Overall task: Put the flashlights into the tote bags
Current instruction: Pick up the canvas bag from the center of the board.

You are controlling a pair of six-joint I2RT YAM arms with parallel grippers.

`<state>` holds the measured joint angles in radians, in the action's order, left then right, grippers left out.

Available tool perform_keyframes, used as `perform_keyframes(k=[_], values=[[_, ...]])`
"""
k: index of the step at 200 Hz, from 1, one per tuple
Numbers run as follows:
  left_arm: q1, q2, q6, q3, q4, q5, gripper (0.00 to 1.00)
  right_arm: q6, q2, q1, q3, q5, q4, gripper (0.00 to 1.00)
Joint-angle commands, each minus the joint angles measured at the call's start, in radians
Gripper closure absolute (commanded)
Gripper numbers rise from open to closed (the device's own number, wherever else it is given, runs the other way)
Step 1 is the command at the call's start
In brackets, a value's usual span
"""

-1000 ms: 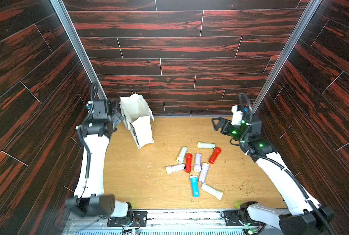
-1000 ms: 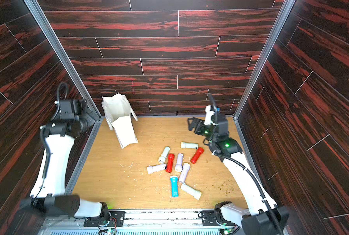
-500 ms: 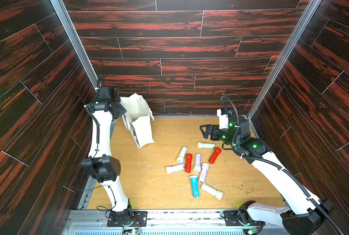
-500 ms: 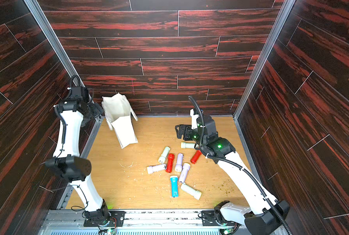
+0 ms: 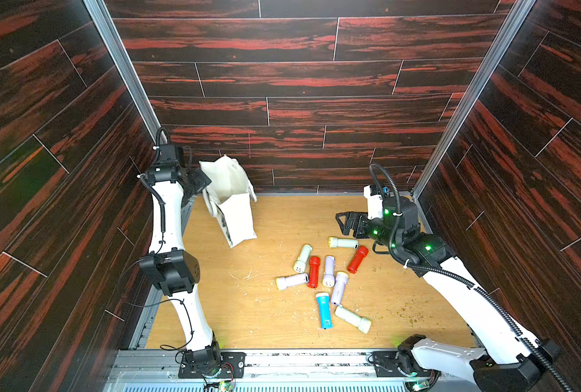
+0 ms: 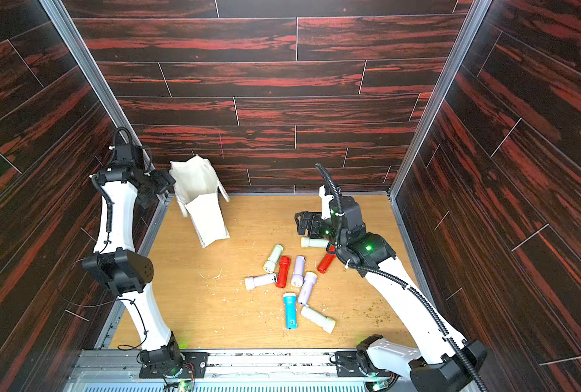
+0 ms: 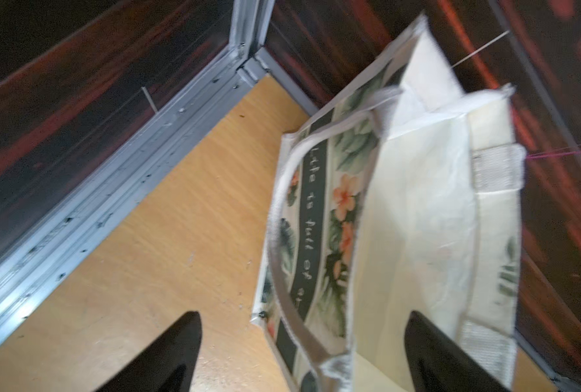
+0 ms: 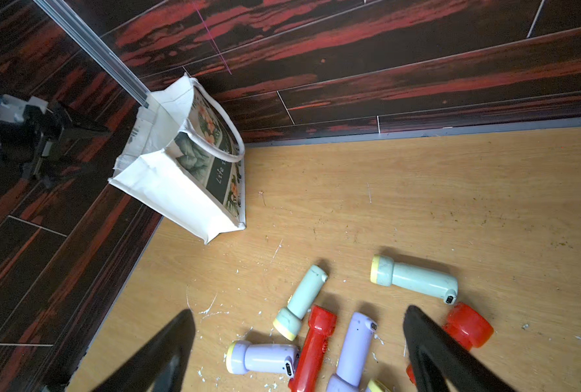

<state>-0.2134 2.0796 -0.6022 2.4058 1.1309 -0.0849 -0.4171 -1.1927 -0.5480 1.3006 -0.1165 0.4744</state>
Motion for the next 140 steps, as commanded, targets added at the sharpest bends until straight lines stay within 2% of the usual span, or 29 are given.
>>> perform_keyframes(k=[1, 43, 140], values=[[-0.006, 0.054, -0.002, 0.035, 0.0, -0.038, 0.1, 0.008, -0.005, -0.006, 0.019, 0.005, 0.02, 0.04], [-0.013, 0.12, -0.017, 0.073, -0.023, -0.084, 0.14, 0.007, -0.001, -0.006, 0.046, 0.0, 0.04, 0.04], [-0.014, 0.167, -0.028, 0.096, -0.041, -0.114, 0.64, 0.004, 0.009, -0.005, 0.037, -0.013, 0.041, 0.05]])
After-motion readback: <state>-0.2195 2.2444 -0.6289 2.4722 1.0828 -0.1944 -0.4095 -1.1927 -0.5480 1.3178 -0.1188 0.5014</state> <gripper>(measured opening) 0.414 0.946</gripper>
